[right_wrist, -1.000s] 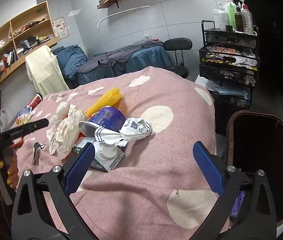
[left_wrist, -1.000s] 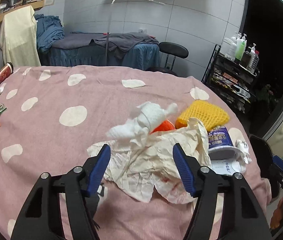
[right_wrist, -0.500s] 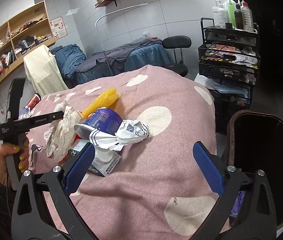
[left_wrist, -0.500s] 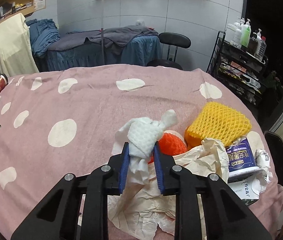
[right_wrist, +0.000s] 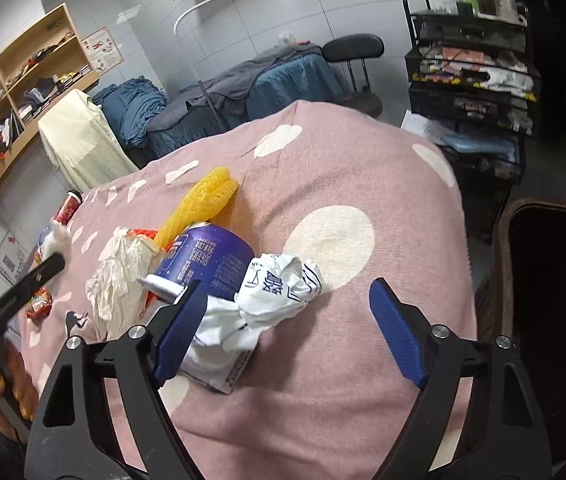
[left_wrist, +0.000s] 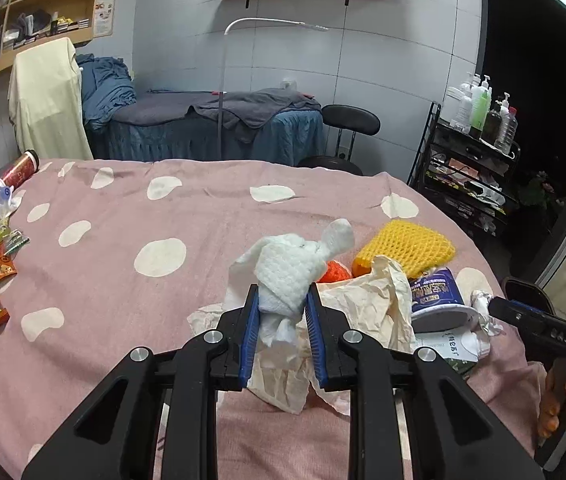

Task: Collect trash
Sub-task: 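Grasp the white crumpled paper with the right tool while the left tool holds the tissue, then carry the paper and tissue over the brown bin and open both tools to drop them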

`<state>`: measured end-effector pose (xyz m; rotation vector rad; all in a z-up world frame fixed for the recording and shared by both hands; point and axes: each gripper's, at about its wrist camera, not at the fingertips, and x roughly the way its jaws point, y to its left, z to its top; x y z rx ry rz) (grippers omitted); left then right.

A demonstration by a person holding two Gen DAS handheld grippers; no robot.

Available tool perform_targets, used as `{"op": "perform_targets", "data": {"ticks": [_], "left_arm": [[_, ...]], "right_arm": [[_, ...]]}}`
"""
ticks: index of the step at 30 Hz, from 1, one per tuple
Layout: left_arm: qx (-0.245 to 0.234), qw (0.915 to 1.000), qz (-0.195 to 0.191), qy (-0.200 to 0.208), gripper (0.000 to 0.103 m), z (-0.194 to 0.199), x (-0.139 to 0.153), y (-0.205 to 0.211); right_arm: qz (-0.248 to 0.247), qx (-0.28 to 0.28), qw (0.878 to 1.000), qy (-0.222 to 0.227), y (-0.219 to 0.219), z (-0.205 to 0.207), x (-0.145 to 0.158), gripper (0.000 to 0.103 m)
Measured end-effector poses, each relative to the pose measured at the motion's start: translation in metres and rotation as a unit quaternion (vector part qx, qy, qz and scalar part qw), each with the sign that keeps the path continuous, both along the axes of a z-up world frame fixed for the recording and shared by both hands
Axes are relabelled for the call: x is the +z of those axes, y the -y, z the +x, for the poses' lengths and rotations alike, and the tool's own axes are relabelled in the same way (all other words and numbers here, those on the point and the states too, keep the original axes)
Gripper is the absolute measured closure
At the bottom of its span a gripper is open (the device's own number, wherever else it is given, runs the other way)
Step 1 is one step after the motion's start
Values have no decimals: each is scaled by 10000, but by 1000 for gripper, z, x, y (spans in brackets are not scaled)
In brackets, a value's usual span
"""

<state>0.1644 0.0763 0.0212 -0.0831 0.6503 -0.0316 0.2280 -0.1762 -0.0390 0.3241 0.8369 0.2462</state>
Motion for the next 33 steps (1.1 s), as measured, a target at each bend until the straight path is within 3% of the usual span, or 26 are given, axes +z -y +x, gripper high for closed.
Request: {"op": "perform_targets", "data": {"ticks": [3,5,8,23,33], "left_arm": [[-85,10000,9,-15,80,-7,-2,6],[-112,9999,39,-18,80,-12,-4,9],[-168,9999,-5,-41,80,-17,-6,11],[-778,9966,-273,8,80,-41,0,49],[-1424,9888,-445,2,80,-48,2,94]], "right_arm": [[39,46,9996,-268,-7,12,-9,38],[-6,46,9996,-285,-10,13,-11,57],[163,114,9996,-221,-9,9,-11,66],[176,-151,9969,750,24,-48,30,70],[-133,-898,9912,961,82,-90,33,70]]}}
